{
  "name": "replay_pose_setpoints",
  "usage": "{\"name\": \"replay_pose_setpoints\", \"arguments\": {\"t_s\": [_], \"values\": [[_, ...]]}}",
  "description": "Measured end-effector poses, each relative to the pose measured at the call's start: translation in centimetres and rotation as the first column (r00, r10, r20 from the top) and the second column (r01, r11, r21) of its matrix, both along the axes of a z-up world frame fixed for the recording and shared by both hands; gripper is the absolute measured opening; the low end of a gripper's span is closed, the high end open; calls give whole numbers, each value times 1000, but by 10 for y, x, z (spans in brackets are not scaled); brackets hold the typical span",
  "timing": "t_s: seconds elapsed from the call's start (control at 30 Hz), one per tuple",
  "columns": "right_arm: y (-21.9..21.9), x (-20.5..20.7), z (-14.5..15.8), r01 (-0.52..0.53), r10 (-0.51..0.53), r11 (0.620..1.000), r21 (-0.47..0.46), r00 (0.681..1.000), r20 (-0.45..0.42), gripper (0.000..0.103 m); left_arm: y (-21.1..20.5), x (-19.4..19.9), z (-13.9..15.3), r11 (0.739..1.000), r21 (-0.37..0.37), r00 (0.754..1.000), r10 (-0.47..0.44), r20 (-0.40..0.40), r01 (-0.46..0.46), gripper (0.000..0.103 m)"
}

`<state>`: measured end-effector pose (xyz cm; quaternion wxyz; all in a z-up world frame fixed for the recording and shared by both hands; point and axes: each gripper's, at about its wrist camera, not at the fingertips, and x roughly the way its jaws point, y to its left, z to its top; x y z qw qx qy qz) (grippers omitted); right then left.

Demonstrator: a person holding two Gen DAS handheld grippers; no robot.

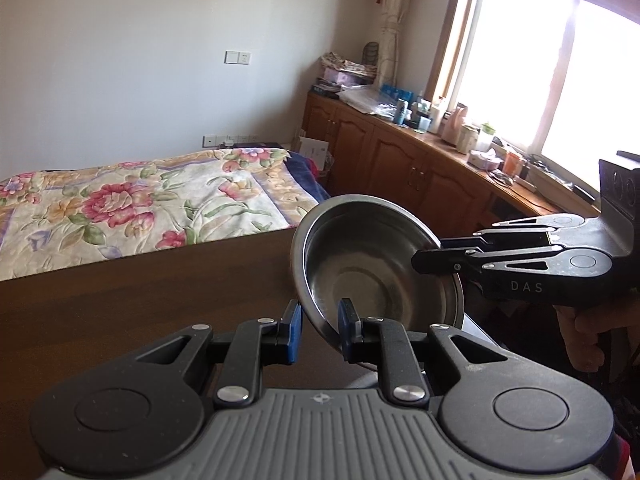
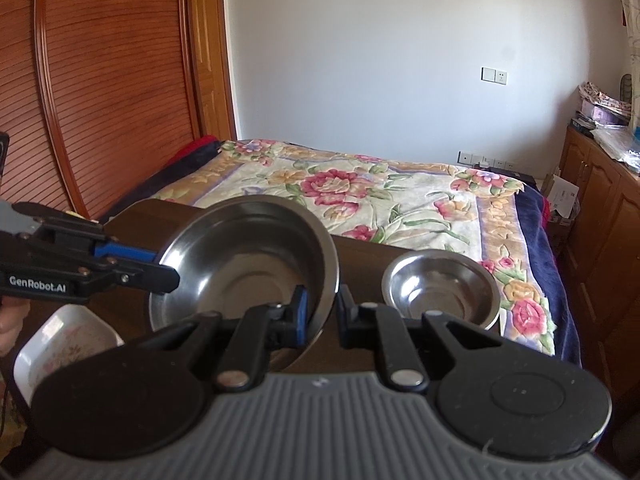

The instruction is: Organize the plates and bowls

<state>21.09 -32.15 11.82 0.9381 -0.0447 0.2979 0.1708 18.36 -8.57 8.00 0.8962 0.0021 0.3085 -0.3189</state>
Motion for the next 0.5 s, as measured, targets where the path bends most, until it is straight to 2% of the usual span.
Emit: {"name": "replay_pose_setpoints", "arguments": {"t_s": [0.5], "values": [[-1, -35, -8, -12, 11, 1000, -16, 1000, -22, 16, 4, -40, -13, 998, -14, 998, -62, -25, 61, 21]]}}
